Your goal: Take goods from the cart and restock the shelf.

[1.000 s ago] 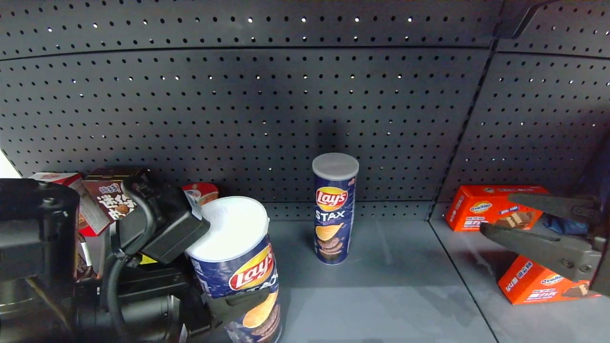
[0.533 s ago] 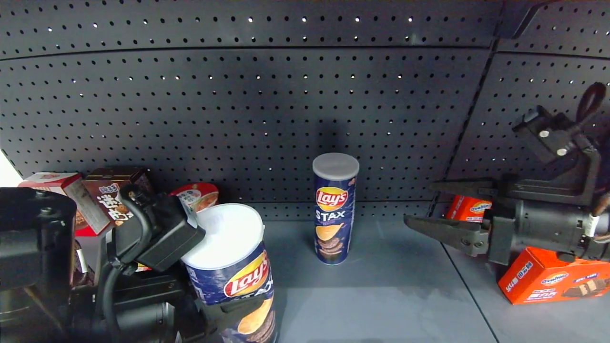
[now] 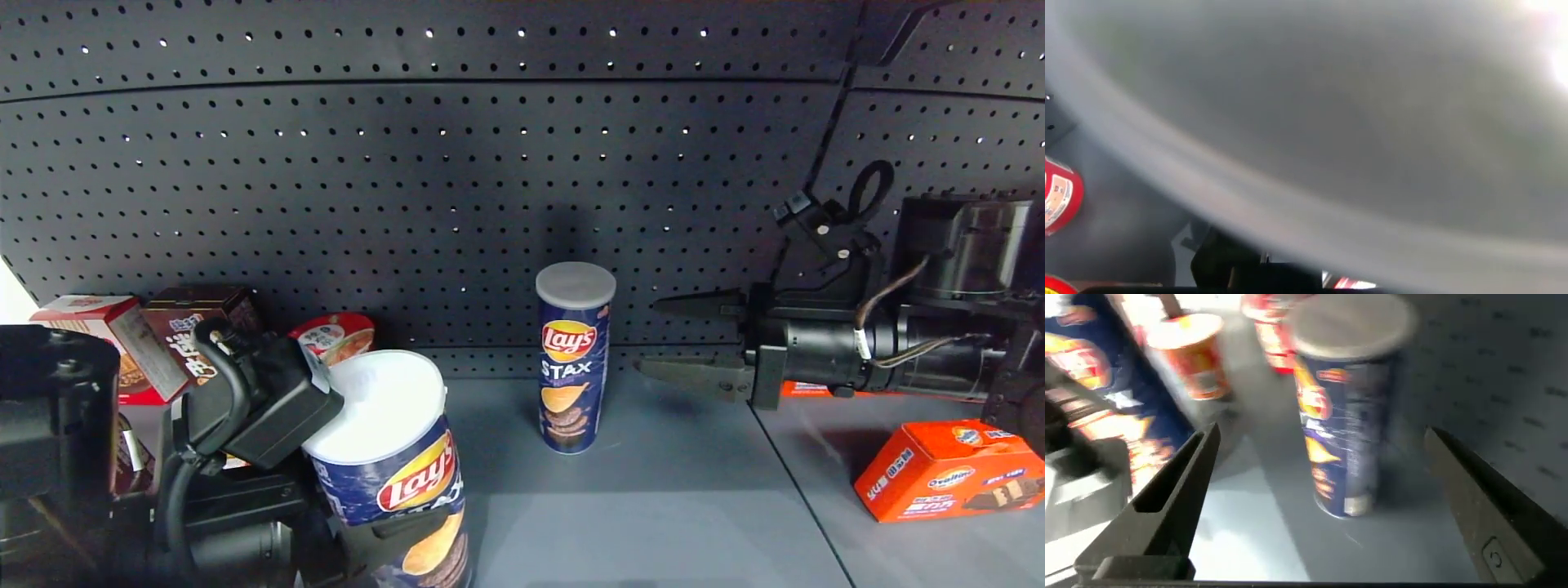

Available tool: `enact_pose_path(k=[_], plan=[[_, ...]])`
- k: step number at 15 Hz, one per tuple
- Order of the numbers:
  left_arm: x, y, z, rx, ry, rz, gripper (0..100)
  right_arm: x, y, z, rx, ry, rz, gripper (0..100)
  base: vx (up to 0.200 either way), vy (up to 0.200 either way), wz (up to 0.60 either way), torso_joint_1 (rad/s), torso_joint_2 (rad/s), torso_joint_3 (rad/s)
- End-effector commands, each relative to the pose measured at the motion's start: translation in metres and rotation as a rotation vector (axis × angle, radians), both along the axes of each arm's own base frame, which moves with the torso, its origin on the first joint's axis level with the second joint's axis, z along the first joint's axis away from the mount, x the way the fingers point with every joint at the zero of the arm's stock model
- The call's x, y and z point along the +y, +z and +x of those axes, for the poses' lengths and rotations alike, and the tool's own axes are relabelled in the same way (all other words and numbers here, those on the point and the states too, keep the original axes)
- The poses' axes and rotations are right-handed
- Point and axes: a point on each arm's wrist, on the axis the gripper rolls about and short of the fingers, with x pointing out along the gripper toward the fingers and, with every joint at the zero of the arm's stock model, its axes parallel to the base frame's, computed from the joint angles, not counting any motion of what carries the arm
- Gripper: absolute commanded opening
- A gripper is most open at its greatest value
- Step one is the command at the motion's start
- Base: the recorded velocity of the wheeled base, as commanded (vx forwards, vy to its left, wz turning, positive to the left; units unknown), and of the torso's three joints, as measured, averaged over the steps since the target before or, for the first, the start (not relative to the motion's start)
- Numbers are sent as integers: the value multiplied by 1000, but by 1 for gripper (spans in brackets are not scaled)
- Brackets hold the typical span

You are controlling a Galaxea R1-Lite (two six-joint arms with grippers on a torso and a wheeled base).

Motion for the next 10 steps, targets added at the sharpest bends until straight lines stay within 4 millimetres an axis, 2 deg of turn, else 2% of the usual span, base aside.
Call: enact_pose_path(k=[1,8,10], plan=[[0,-1,-1,1,0,1,0,4,-16,15,12,54,-1,100,0,0,0,0,0,0],[2,-1,1,1,14,1,0,12,-33,31,22,104,3,100,0,0,0,0,0,0],[2,2,2,-8,13,-5,0,18,-43,41,15,110,7,100,0,0,0,0,0,0]])
